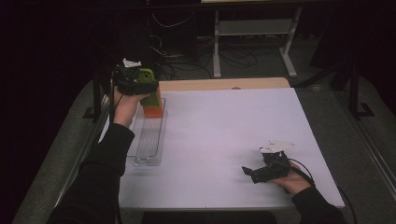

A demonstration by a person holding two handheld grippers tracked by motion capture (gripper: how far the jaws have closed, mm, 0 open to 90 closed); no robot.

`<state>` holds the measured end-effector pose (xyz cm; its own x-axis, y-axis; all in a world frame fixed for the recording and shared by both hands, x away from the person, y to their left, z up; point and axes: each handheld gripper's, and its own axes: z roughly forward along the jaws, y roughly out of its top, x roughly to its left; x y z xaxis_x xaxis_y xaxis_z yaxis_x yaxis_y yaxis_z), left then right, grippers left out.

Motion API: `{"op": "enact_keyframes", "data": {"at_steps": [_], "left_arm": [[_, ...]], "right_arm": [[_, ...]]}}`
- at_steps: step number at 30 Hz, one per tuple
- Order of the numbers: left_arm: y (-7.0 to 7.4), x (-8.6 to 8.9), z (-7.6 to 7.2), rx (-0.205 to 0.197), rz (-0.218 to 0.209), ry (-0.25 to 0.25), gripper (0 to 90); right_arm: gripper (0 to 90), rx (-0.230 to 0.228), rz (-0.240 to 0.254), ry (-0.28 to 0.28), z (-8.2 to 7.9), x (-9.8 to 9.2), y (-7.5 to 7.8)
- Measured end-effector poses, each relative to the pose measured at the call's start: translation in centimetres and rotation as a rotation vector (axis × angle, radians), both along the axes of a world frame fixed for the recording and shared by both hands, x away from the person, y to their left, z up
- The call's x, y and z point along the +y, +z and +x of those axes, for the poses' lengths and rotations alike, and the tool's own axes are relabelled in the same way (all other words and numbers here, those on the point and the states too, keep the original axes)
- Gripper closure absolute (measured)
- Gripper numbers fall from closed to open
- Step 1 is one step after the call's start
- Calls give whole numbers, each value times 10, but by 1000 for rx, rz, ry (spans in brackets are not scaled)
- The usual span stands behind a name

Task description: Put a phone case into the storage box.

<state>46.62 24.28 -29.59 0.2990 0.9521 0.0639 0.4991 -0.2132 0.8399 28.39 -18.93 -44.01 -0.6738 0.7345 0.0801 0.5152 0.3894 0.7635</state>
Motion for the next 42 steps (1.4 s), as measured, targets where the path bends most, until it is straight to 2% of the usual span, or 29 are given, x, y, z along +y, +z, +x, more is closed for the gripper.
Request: {"op": "enact_keyframes", "data": {"at_steps": [2, 7, 15, 17, 19, 33, 38, 42], "left_arm": [[-5, -2, 3, 1, 5, 30, 136], [-18, -3, 8, 6, 12, 66, 135], [-37, -2, 14, 43, 34, 117, 135], [-41, -1, 15, 55, 41, 119, 135], [-46, -1, 16, 56, 23, 118, 135], [-67, -6, 18, 94, 62, 145, 131], [-75, -6, 18, 100, 50, 157, 129], [-77, -6, 18, 103, 58, 163, 127]], "right_arm": [[0, -4, -5, 2, 0, 0, 0], [0, -1, -1, -1, -1, 0, 1], [0, 1, -2, -1, -1, 0, 1], [0, 4, 5, -6, -1, 1, 1], [0, 4, 3, -4, -1, 0, 1], [0, 0, -6, 4, -1, 0, 1], [0, 0, -7, 3, -1, 0, 1], [0, -1, -9, 5, -1, 0, 1]]}}
